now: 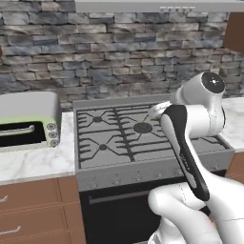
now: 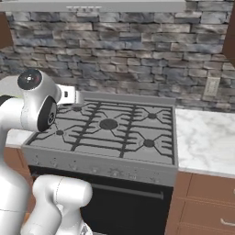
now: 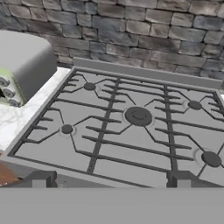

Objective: Pick the cereal and canned food from the counter and place them in the cabinets closest to them.

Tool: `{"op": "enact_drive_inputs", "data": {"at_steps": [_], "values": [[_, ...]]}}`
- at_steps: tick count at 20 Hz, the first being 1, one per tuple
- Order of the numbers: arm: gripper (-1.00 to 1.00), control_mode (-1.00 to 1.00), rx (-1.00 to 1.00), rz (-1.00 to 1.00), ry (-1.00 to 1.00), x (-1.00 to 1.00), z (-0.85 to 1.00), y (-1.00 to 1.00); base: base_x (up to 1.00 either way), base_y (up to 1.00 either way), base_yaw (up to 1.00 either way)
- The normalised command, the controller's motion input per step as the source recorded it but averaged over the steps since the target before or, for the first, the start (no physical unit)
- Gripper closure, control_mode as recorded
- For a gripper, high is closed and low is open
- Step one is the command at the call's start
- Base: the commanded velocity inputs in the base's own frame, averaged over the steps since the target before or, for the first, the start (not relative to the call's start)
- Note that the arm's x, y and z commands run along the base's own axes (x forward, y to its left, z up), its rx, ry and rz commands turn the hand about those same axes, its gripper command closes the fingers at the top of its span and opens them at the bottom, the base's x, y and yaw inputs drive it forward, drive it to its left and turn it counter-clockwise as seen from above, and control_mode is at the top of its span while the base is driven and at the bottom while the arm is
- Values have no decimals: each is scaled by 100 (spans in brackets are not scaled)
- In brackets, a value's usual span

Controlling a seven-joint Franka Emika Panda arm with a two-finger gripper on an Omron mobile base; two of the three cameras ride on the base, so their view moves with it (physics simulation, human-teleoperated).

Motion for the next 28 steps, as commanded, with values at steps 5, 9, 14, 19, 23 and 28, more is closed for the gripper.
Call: {"op": "enact_drive_inputs", "data": {"at_steps": [5, 9, 14, 19, 23, 28], "values": [[-100, 100, 0, 0, 0, 0, 0, 0, -2, -64, 0], [-100, 100, 0, 0, 0, 0, 0, 0, -1, -59, 0], [-100, 100, 0, 0, 0, 0, 0, 0, 0, -57, 0], [-100, 100, 0, 0, 0, 0, 0, 0, 0, -59, 0], [-100, 100, 0, 0, 0, 0, 0, 0, 0, -55, 0], [-100, 100, 0, 0, 0, 0, 0, 0, 0, -55, 0]]}}
